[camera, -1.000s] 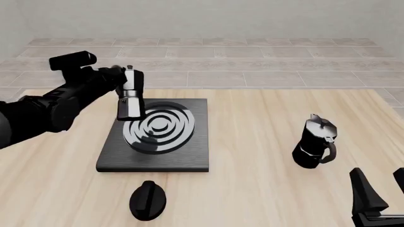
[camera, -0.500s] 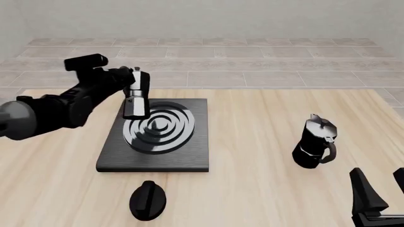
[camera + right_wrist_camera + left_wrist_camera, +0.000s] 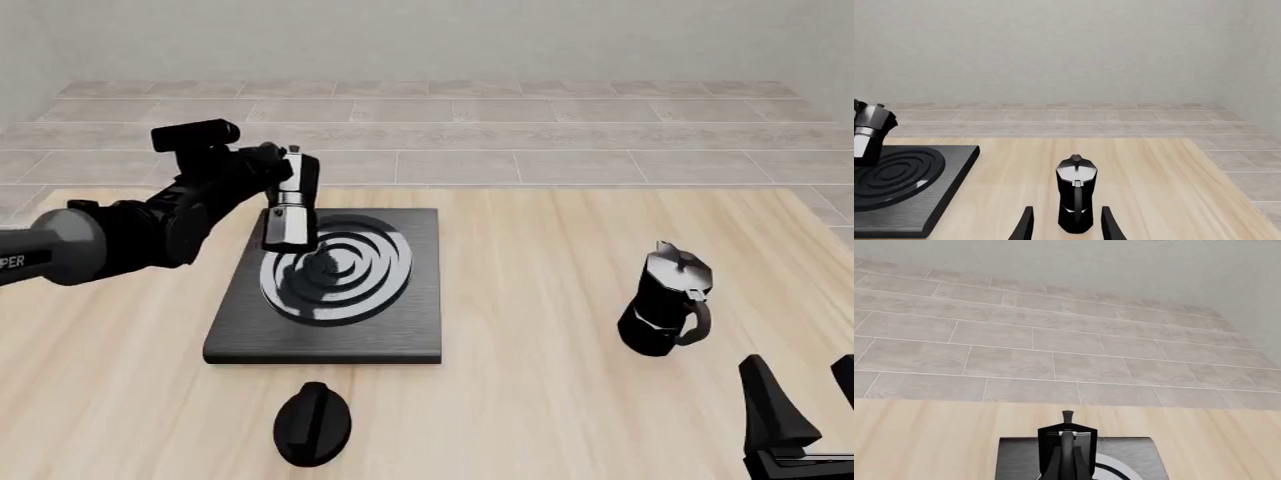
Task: Put both moka pots on the stove.
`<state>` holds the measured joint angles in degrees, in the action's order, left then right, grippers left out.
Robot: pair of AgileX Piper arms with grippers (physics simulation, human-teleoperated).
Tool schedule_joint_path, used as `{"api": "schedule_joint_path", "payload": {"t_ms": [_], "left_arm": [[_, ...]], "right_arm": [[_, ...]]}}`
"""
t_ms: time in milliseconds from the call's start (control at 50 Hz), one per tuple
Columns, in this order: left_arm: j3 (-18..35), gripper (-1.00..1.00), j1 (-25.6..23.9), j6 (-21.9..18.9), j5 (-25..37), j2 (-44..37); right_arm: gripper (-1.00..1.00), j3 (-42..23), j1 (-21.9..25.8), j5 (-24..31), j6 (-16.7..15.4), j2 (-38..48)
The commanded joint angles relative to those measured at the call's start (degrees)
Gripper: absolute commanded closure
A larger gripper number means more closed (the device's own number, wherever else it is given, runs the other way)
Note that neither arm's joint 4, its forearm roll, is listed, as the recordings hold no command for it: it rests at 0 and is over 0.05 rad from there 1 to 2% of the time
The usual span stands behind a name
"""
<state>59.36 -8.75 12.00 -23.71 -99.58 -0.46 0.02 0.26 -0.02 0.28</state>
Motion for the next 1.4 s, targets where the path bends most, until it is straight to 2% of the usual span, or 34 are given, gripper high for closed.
{"api": "schedule_joint_path", "payload": {"t_ms": [20, 100, 700, 920, 1400], "left_arm": [[1.9, 1.00, -0.2, -0.1, -1.3, 0.0], [1.5, 1.00, -0.7, 0.6, -1.4, -0.6], [-3.4, 1.00, -1.7, -0.9, -1.0, -0.7], [-4.8, 1.00, -0.9, -0.1, 2.9, -0.8], [-15.7, 1.00, -3.8, 0.3, 4.1, 9.0]], "right_arm": [[-1.00, 0.1, 0.0, -0.1, 0.0, 0.0], [-1.00, 0.1, 0.0, -0.1, 0.0, 0.0], [-1.00, 0.1, 0.0, -0.1, 0.0, 0.0], [-1.00, 0.1, 0.0, -0.1, 0.0, 0.0], [-1.00, 0.1, 0.0, -0.1, 0.0, 0.0]]}}
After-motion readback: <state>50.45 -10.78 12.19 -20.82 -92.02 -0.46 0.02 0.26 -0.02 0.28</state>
